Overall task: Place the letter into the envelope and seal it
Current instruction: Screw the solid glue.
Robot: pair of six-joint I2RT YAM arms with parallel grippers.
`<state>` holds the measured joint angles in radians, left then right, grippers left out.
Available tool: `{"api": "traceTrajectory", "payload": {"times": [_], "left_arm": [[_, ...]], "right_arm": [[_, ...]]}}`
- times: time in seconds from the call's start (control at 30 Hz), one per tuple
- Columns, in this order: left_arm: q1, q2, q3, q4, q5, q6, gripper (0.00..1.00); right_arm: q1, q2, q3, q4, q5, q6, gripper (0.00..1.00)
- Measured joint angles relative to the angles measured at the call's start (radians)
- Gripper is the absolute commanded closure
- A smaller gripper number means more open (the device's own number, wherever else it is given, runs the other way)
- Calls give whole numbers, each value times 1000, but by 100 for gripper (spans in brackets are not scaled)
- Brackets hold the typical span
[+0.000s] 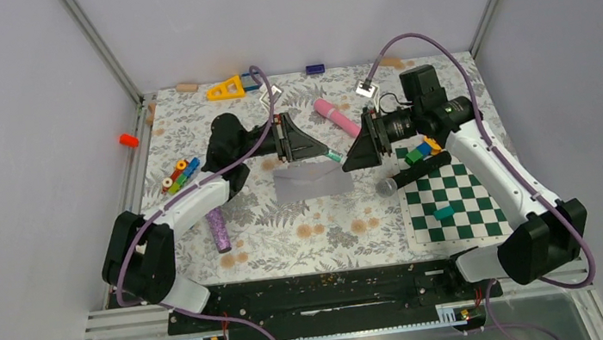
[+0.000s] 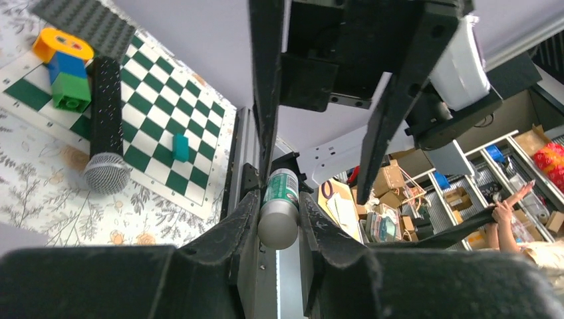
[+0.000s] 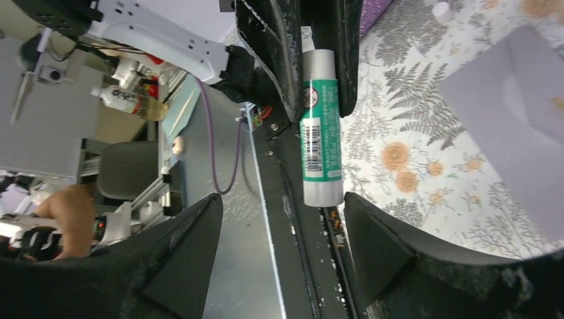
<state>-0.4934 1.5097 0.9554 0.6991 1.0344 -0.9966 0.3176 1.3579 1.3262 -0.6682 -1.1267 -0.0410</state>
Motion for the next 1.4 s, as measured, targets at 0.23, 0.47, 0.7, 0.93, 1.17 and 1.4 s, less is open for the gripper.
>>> {"api": "traceTrajectory", "payload": {"times": [0.23,0.47,0.7,0.93,1.17,1.4], "left_arm": [[-7,-5,-1,133,35,-61,95],[-15,-5,-1,171,47,-86,96],[-16,-5,-1,166,47,-94,96],[-17,-5,8,23,14,-47,96],[-31,-2,44,-200,-72,6,95],[-34,3,45,-309,-108,14,93]], "right_arm": [[-3,1,-35,58,-90,80,36],[-3,6,-51,109,-118,135,60],[-4,6,-62,140,-120,161,68],[-3,6,-68,111,-43,95,69],[29,-55,-85,83,192,-62,69],[198,-181,-177,131,570,-186,58]]}}
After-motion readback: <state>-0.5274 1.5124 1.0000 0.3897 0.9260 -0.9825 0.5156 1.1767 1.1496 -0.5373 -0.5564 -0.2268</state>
